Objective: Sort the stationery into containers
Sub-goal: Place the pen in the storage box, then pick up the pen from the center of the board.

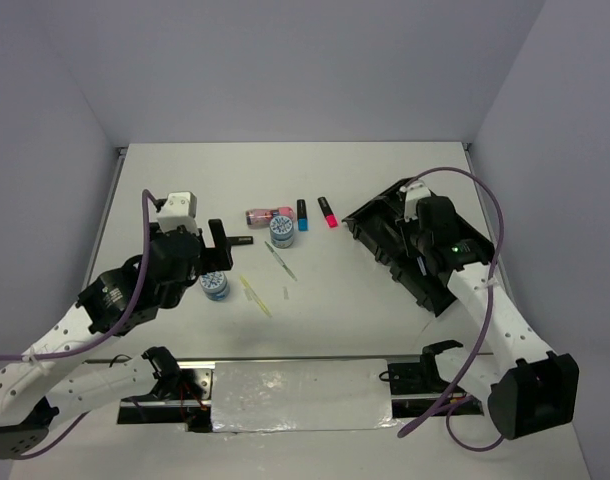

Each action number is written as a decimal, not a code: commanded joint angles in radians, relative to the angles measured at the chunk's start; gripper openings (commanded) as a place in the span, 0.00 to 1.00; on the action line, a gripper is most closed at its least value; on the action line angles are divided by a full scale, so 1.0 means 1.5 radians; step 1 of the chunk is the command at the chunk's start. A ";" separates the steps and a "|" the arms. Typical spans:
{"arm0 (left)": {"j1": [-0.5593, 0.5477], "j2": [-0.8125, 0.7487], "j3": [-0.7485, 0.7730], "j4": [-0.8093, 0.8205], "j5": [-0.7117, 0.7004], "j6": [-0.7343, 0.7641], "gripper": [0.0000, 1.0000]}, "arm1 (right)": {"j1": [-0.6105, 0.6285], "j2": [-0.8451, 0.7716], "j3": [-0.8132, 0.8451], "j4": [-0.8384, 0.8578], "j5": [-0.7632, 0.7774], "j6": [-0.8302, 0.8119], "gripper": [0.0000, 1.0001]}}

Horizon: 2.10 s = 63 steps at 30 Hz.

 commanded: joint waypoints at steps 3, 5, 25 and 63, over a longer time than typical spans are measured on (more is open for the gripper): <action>0.005 -0.021 -0.021 0.031 0.030 0.035 0.99 | 0.002 0.003 0.040 0.092 -0.133 -0.044 0.00; 0.005 -0.029 -0.038 0.039 0.044 0.045 0.99 | -0.001 0.041 0.066 0.119 -0.156 -0.044 0.00; 0.005 -0.096 -0.088 0.052 0.067 0.074 0.99 | 0.001 0.316 0.116 0.265 -0.124 0.077 0.09; 0.095 -0.026 -0.058 -0.147 -0.039 -0.186 0.99 | 0.460 0.426 0.261 0.105 0.092 0.345 0.62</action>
